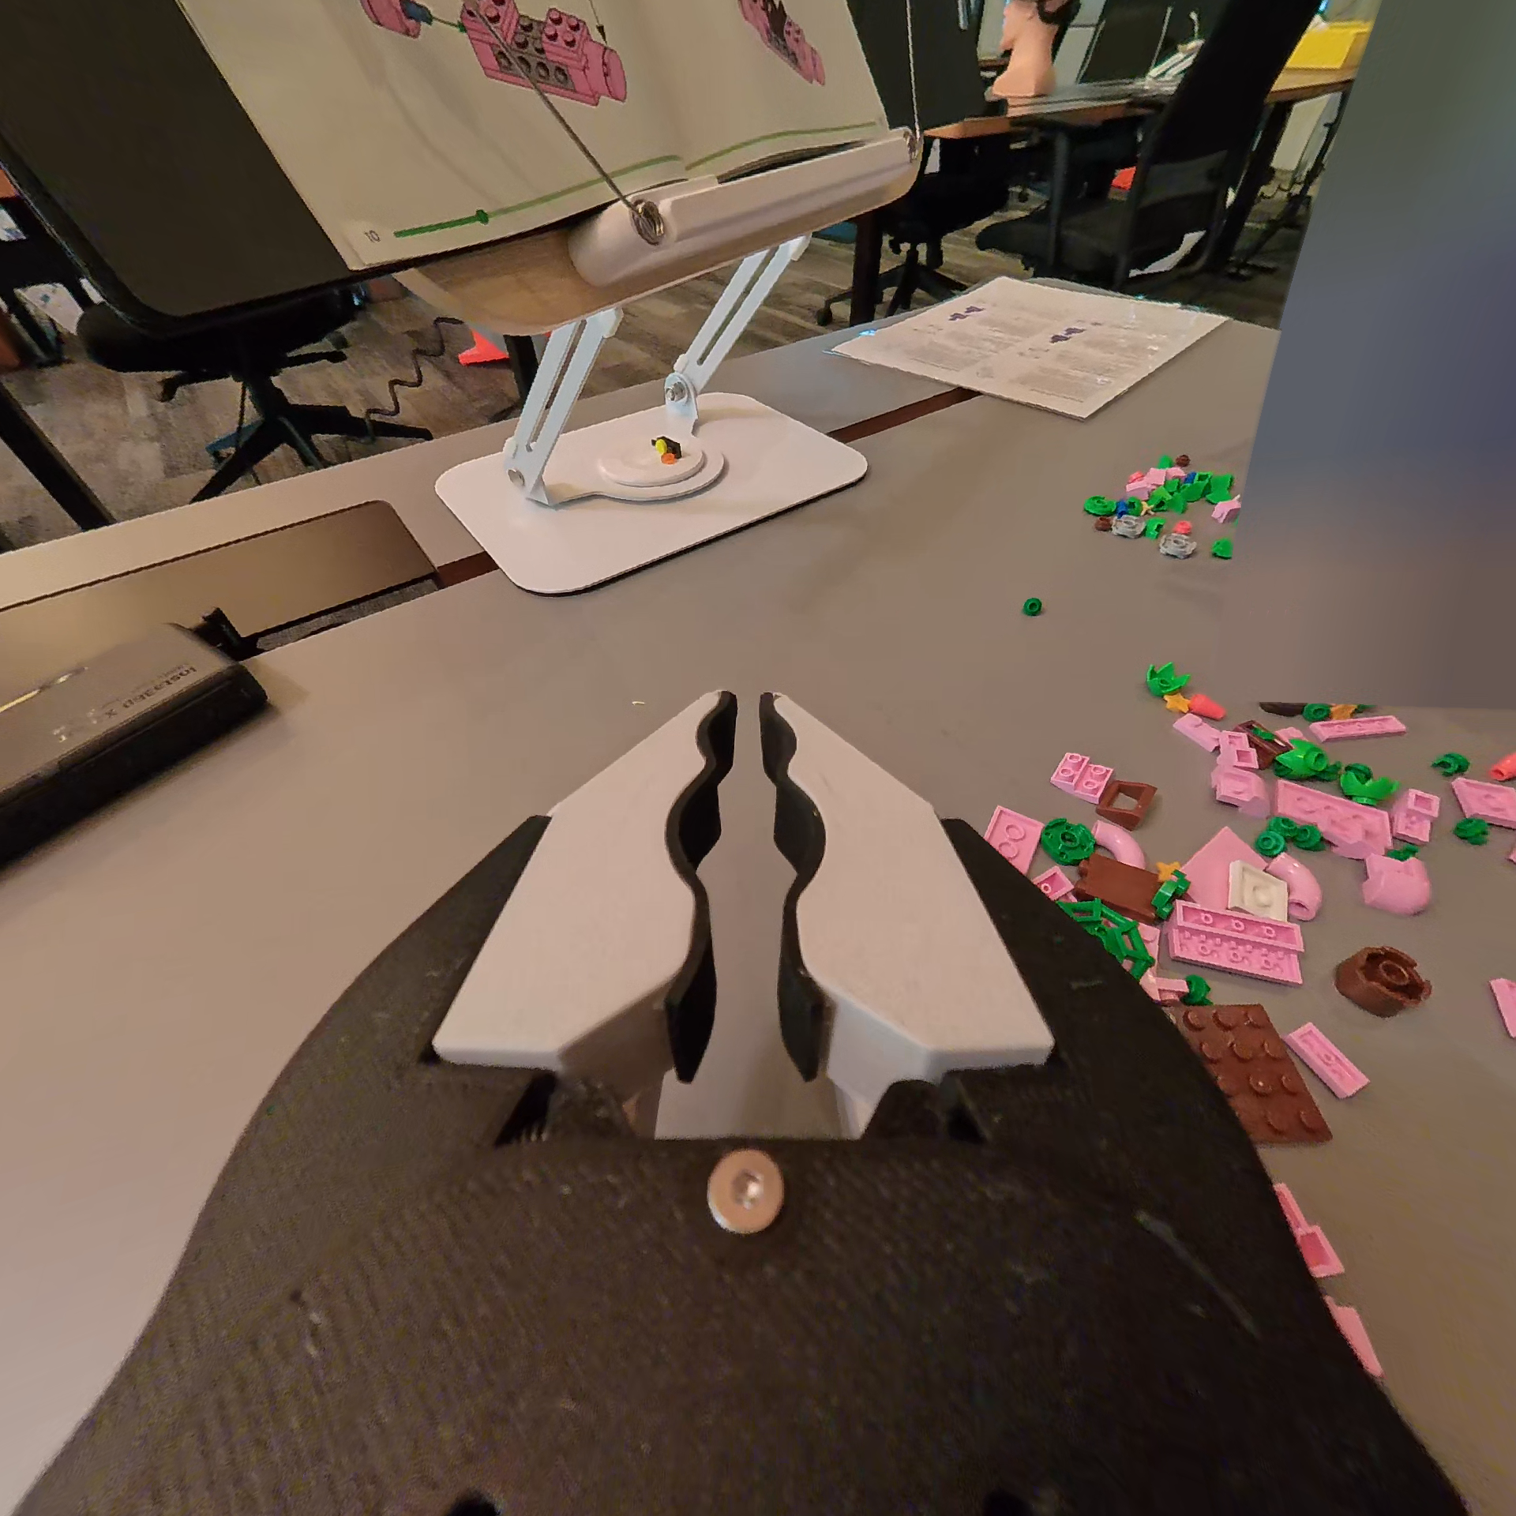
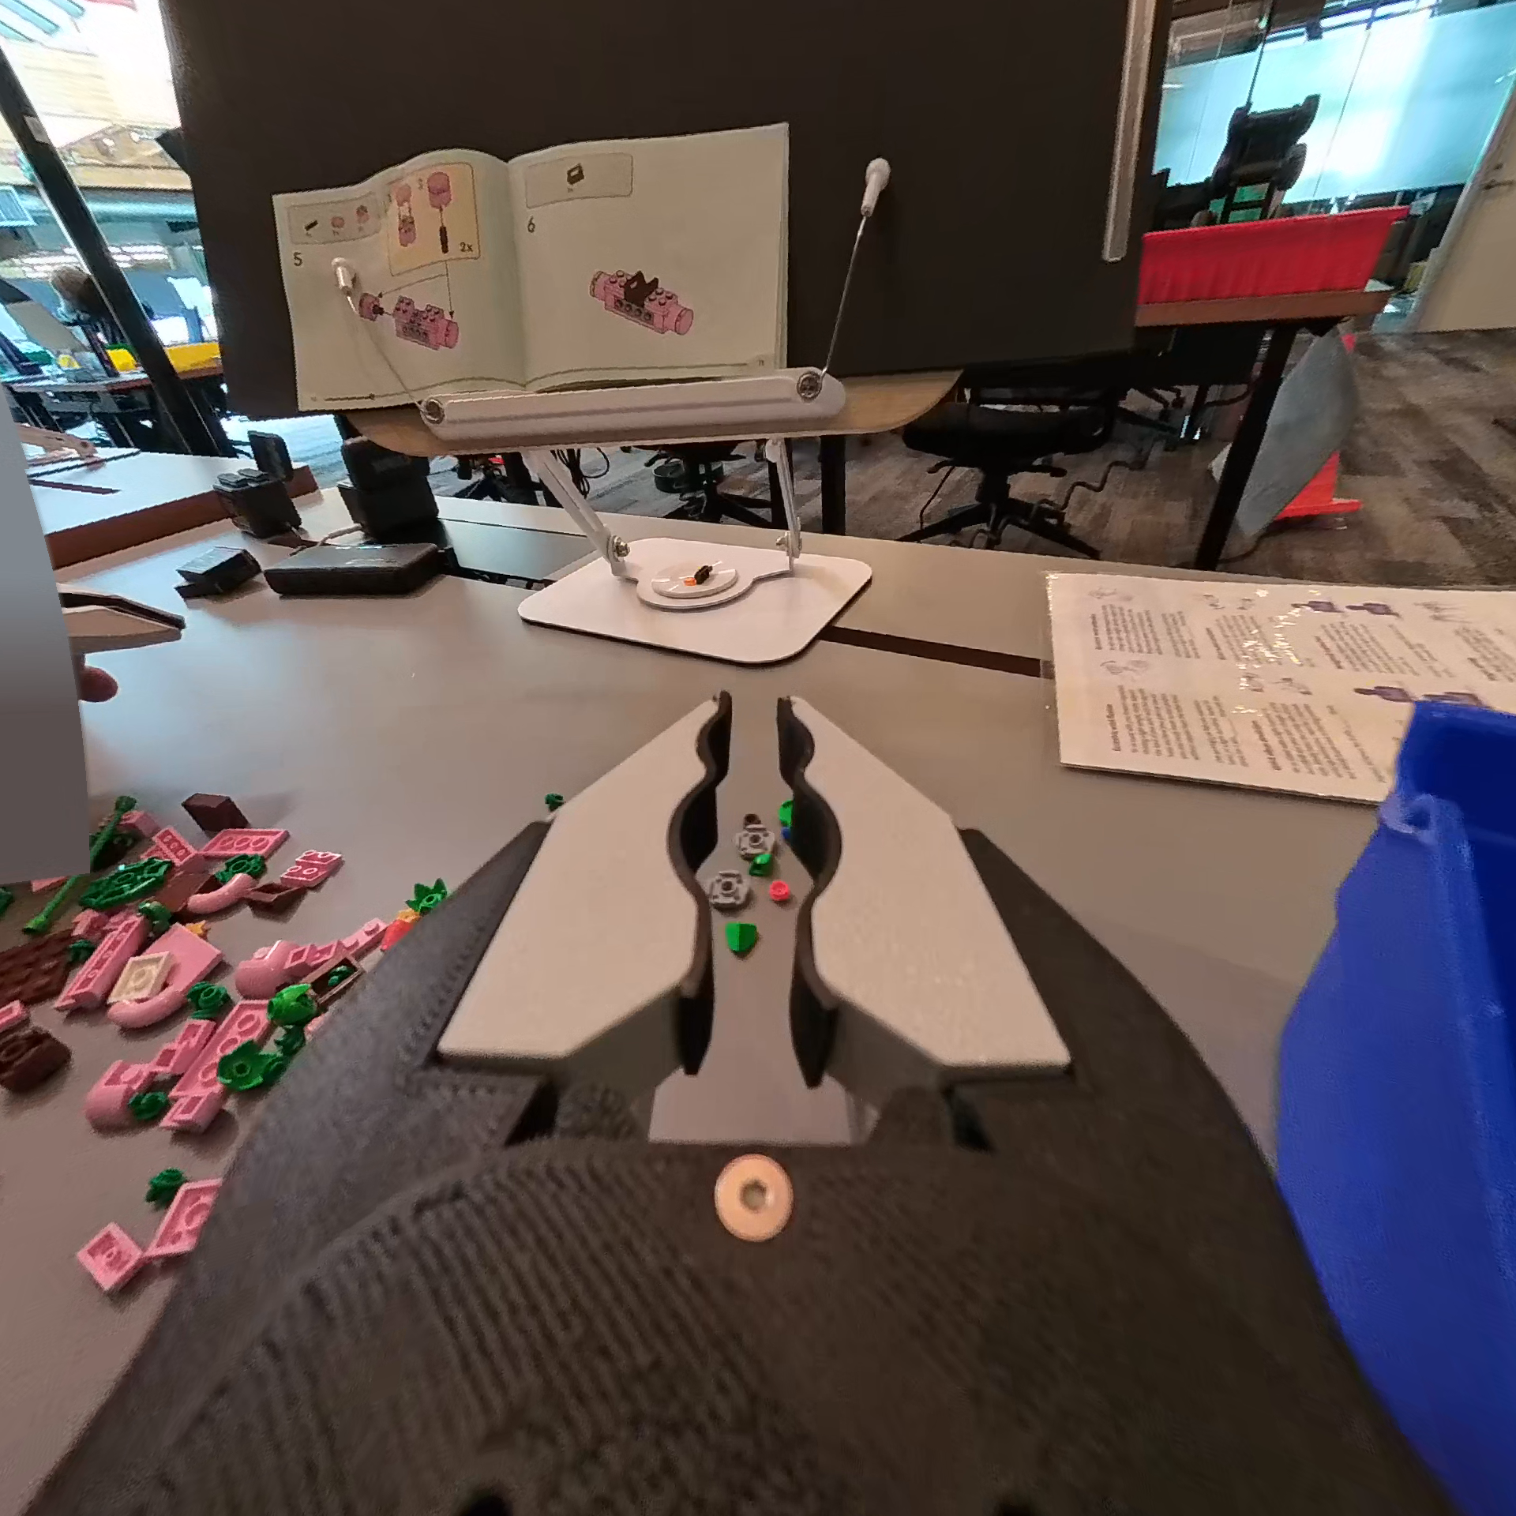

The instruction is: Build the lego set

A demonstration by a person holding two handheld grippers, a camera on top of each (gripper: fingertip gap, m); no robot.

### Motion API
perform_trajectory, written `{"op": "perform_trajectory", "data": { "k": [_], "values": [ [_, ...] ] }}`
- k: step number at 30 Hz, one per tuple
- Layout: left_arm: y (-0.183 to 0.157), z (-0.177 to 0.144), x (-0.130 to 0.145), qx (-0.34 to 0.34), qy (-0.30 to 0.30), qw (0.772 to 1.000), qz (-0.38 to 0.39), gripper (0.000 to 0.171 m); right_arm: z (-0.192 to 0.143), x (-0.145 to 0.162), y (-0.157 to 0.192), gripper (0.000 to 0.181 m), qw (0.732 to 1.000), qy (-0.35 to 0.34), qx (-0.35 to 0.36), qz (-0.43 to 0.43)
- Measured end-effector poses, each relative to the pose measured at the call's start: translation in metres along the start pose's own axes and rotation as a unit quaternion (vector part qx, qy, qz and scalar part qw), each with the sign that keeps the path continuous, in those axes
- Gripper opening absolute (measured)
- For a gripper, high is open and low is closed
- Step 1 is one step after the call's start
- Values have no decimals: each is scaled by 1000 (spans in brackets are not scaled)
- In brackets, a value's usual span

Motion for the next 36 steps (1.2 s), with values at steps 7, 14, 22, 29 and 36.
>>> {"op": "perform_trajectory", "data": {
  "k": [7, 14, 22, 29, 36],
  "values": [
    [-1, 1, 0, 1, 3, 1000, 2, 4, 4, 6, 6, 12, 1000, 14, -21, 10],
    [-1, 1, 1, 5, 8, 1000, 3, 6, 9, 10, 16, 13, 999, 34, -39, -12],
    [1, 1, 1, 7, 7, 1000, -14, 7, 13, 14, 22, 17, 997, 54, -45, -31],
    [0, 2, 2, 6, 11, 1000, -8, 8, 13, 15, 22, 18, 997, 59, -47, -32],
    [0, 3, 2, 8, 13, 1000, -8, 8, 15, 18, 26, 20, 995, 69, -49, -46]
  ]
}}
Point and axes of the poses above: each gripper's, where its closed fingertips meet, z out along the fingers, x out of its underside, y = z × x across the jaws, the point moved 6 cm from there along -z, back along the fingers, and after that the axes turned 7 degrees about -y, right-handed, at the moved point
